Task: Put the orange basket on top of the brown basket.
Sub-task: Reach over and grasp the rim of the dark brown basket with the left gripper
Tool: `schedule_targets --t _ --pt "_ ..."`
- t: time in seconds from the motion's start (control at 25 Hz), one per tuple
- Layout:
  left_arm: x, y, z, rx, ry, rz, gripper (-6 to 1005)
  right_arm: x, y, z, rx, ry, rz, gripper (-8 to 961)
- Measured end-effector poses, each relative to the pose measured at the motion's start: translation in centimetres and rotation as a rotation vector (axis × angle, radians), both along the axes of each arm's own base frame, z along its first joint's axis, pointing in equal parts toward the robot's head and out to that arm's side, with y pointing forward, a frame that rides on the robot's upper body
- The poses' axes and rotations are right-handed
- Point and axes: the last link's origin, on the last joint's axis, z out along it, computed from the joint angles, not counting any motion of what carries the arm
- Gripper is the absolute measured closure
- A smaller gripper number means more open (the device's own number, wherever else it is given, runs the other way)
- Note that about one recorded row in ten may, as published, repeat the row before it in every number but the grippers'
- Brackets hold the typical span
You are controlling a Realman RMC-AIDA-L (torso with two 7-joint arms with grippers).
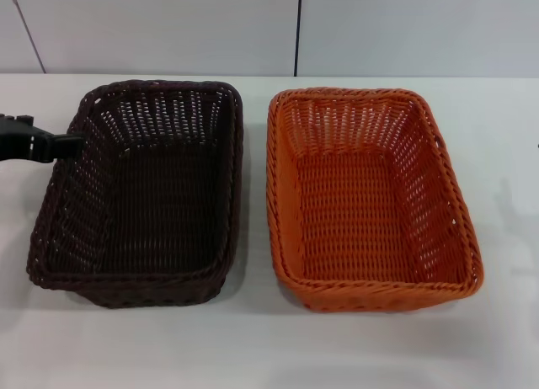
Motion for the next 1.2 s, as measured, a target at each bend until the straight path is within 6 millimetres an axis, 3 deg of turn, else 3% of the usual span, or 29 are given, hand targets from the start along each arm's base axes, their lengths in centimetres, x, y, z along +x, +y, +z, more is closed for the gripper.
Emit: schedule_targets --t 0.44,0.76,1.2 --pt "-1.0 1.4 -0.6 -0.086 0.049 0.096 216 -0.3 -0.8 -0.7 -0.015 0.015 0.005 140" --pt "-2.1 2.9 -2.8 -0.139 0.044 0.142 217 -0.3 -0.5 -0.6 -0.019 0.008 0.009 142" --pt "-1.6 4.1 -4.1 -0.175 0.038 0.156 217 -0.4 -0.1 -0.3 -0.011 0.005 0.014 144"
